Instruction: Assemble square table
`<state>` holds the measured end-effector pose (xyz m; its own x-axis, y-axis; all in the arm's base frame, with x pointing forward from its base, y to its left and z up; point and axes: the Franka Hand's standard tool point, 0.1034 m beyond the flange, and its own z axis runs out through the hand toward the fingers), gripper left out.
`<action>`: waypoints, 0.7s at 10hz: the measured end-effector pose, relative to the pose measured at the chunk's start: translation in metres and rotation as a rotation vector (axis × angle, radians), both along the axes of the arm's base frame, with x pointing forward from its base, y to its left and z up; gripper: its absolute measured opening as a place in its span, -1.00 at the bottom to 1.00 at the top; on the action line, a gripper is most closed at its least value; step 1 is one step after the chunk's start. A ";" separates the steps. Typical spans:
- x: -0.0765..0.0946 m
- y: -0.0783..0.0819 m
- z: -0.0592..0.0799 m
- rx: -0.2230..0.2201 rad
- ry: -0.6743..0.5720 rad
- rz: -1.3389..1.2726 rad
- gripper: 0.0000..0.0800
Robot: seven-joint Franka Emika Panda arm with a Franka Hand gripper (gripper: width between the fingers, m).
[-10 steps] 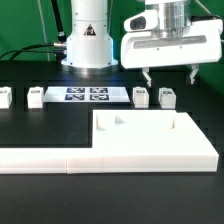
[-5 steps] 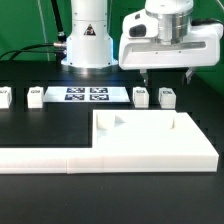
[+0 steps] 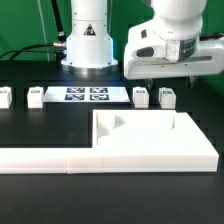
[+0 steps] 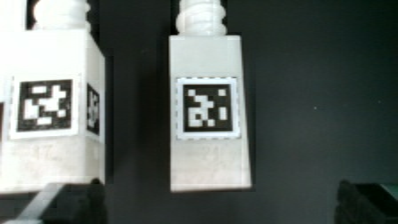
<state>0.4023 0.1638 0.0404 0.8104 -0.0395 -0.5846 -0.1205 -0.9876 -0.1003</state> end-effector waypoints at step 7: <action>-0.023 0.005 -0.015 -0.019 0.285 0.002 0.62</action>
Offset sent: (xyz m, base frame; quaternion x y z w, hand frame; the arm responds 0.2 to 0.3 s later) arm -0.0110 -0.0043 -0.0073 -0.0549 -0.1390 0.0365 0.9881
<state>0.3792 0.1686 0.0256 0.6132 -0.0516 -0.7883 -0.1395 -0.9893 -0.0438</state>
